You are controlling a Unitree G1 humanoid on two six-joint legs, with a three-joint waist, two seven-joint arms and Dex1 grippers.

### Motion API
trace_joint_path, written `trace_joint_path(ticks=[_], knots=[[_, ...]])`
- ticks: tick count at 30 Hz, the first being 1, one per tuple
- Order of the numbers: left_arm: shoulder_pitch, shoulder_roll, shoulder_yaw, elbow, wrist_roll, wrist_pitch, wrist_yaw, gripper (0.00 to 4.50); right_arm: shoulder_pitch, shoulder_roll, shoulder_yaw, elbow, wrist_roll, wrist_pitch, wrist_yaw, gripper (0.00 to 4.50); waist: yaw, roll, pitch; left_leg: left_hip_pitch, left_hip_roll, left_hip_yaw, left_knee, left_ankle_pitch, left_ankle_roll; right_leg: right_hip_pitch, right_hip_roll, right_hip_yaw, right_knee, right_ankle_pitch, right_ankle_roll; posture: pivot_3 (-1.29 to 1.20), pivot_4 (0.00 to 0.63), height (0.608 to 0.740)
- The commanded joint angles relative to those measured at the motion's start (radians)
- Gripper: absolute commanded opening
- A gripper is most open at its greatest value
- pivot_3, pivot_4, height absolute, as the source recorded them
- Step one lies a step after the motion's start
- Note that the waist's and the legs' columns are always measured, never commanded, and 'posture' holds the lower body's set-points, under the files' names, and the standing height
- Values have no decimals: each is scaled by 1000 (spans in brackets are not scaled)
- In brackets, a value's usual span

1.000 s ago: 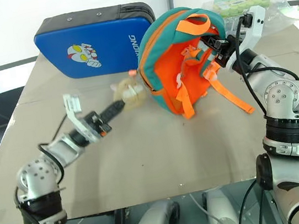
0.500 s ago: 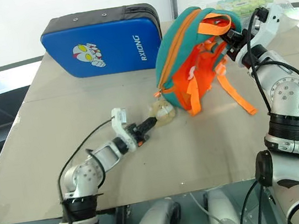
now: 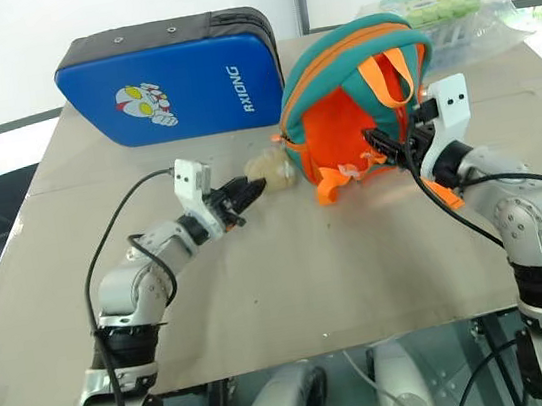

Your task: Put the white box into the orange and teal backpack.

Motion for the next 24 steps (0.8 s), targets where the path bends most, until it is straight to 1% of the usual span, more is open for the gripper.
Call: trace_joint_path(ticks=[1,2,5,7,10,14,17,21,24], knots=[[81,69,61,-156,-37,-15,-78,3998,84,-133,-48,-91,18,-21,180,4500,4,0,0,0,0,-1,-1,0,0,0,0,0,-1,0,0,0,150,739],[110,90,76,-190,-50,-4,-92,4434,123,-178,-55,-104,14,-36,237,4500,6,0,0,0,0,-1,-1,0,0,0,0,-1,-1,0,0,0,150,739],[194,145,121,-270,-74,12,-121,4434,230,-266,-87,-113,-32,-119,349,4500,18,0,0,0,0,-1,-1,0,0,0,0,-1,-2,0,0,0,150,739],[243,169,158,-314,-100,19,-134,4434,291,-305,-119,-108,-40,-156,415,4500,23,0,0,0,0,-1,-1,0,0,1,0,0,-2,0,0,0,150,739],[401,233,231,-401,-119,9,-200,4434,442,-355,-218,-98,-73,-226,520,4500,28,0,0,1,0,0,-1,0,0,2,0,-1,-2,0,0,0,150,739],[571,265,302,-453,-112,-21,-237,4434,549,-356,-305,-68,-105,-281,560,4500,31,0,0,2,1,0,-1,0,0,4,0,0,-3,0,0,0,150,739],[648,268,344,-471,-112,-29,-244,4434,623,-353,-341,-41,-153,-326,585,4500,44,0,1,8,1,0,-2,-1,0,9,0,0,-4,0,0,0,150,739],[695,268,384,-481,-120,-26,-246,4434,697,-335,-379,19,-189,-381,614,4500,59,0,2,18,2,-1,-3,-2,2,21,0,-3,-9,-1,0,0,150,739],[698,263,394,-475,-131,-24,-248,4434,724,-329,-377,58,-214,-422,635,4500,60,0,2,19,2,-1,-3,-2,3,25,0,-4,-14,-1,0,0,150,739]])
